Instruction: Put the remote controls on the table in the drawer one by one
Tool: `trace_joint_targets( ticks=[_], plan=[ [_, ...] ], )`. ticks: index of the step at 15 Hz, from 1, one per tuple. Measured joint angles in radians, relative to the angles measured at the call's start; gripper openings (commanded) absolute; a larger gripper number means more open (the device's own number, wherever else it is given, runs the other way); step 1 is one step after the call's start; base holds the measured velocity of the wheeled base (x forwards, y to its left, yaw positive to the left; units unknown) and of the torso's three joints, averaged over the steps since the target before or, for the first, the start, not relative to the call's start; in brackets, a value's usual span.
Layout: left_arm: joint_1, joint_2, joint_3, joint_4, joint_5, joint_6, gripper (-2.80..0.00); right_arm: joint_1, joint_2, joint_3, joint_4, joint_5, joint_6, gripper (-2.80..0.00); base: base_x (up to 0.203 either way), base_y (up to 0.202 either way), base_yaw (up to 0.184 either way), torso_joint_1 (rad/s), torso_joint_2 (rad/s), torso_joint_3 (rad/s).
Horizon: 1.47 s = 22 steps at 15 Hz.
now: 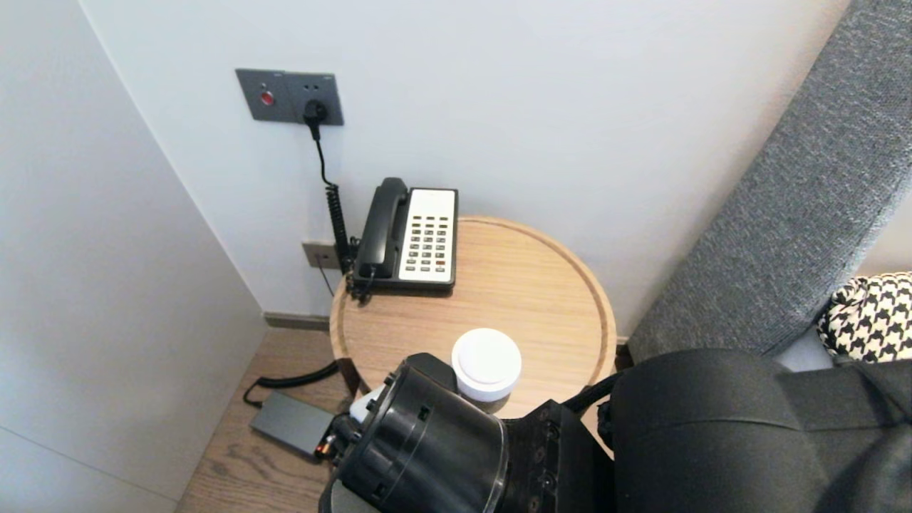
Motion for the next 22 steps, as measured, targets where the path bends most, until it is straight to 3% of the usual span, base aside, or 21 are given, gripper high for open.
trace_joint_targets(
  ticks=[6,22],
  plan=[
    [0.0,0.0,0.0,0.0,0.0,0.0,-2.8,-0.007,0.034,0.089,-0.18,-0.017,0.001,-2.8,0.0,0.0,0.0,0.0,0.0,0.0],
    [0.0,0.0,0.0,0.0,0.0,0.0,-2.8,-0.06,0.065,0.221,-0.343,-0.12,0.034,-2.8,0.0,0.0,0.0,0.0,0.0,0.0]
  ],
)
